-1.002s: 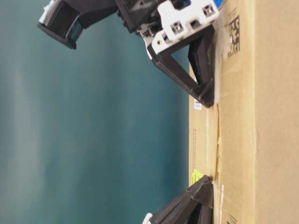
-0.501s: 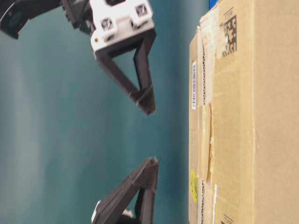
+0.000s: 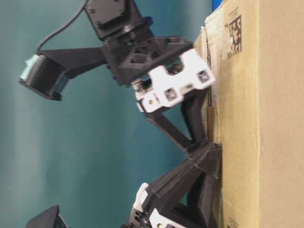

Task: Apply tape along the seams of the closed cardboard box to seal it securely.
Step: 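Press the tape down with both grippers toward the box center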

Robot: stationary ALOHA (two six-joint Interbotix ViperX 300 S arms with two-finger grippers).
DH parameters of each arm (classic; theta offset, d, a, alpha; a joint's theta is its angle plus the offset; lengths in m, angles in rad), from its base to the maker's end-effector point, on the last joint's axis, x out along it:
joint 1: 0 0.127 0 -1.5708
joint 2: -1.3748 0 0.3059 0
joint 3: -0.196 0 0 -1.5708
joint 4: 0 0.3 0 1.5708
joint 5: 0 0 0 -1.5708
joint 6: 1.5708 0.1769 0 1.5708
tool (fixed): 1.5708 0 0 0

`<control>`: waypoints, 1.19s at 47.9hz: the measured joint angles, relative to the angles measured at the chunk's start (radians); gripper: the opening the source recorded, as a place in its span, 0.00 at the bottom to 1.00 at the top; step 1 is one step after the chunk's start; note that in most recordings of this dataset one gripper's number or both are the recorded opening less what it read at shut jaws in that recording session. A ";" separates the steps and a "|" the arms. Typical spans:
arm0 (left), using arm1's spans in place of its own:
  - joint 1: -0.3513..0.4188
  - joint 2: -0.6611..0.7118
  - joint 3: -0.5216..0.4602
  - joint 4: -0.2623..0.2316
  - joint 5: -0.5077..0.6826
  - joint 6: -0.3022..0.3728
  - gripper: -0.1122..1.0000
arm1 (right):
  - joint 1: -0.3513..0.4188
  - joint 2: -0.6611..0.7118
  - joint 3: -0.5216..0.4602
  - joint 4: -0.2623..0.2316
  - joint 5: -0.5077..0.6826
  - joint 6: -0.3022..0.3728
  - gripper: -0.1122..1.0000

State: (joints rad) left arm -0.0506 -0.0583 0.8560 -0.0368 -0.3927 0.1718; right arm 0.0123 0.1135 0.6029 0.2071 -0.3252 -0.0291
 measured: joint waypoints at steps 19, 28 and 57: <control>0.000 -0.009 0.086 -0.002 -0.012 -0.055 0.10 | 0.041 0.006 0.083 0.144 -0.018 0.002 0.10; 0.000 -0.035 0.115 -0.002 -0.012 -0.066 0.10 | 0.066 -0.034 0.140 0.183 -0.021 0.000 0.10; -0.003 -0.110 0.101 -0.003 0.063 -0.060 0.10 | 0.101 -0.163 0.202 0.196 -0.018 -0.025 0.10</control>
State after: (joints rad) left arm -0.0537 -0.1687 0.9572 -0.0399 -0.3298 0.1120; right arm 0.1135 -0.0491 0.8053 0.4034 -0.3436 -0.0537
